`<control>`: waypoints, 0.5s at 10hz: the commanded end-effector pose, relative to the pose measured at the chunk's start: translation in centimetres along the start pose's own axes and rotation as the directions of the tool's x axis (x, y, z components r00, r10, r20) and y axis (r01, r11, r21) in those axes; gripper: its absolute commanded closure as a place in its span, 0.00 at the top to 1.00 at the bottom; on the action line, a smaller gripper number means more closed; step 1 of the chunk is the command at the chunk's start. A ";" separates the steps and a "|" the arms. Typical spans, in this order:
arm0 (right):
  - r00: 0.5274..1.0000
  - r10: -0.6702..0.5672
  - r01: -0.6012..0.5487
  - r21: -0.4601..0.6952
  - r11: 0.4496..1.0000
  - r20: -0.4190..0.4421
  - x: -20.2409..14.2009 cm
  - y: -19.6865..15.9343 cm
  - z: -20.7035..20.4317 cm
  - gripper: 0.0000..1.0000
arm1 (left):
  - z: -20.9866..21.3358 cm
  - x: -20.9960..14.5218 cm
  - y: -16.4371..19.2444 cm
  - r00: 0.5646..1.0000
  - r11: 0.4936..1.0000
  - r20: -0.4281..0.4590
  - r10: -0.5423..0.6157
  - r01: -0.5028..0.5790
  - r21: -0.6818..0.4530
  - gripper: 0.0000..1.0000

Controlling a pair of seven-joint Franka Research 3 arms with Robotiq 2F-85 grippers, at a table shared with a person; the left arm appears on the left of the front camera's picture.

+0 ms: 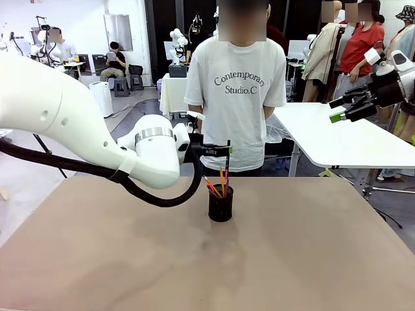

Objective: Place the pens into the pen holder.
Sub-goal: Pick up a writing instrument from the table and place it into the Pen holder.

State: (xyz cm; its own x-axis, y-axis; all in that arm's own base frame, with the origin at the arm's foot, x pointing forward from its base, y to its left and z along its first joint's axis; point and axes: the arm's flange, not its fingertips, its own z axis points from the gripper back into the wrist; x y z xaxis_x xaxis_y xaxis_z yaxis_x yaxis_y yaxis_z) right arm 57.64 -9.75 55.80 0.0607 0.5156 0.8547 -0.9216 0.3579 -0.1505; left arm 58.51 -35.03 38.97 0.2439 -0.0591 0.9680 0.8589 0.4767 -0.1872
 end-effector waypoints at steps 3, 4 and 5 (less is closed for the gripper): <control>1.000 -0.017 0.018 0.008 1.000 -0.019 0.5 -0.1 0.0 1.00 | 1.1 -2.9 -0.9 0.999 0.999 -0.013 0.036 -0.036 0.003 0.00; 1.000 -0.017 0.018 0.008 1.000 -0.019 0.5 -0.1 0.0 1.00 | 1.4 -3.4 -0.9 0.999 0.999 -0.022 0.035 -0.035 0.011 0.00; 1.000 -0.017 0.018 0.008 1.000 -0.019 0.5 -0.1 0.0 1.00 | 1.6 -4.1 -0.7 0.998 0.999 -0.040 0.043 -0.043 0.015 0.00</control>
State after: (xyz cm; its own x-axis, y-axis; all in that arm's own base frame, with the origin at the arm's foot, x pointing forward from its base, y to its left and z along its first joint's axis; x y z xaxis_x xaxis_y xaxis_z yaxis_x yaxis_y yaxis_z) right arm 57.64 -9.75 55.80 0.0607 0.5156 0.8547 -0.9216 0.3579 -0.1505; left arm 57.06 -34.24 35.46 0.2956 -0.0864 0.9514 0.8481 0.4821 -0.2197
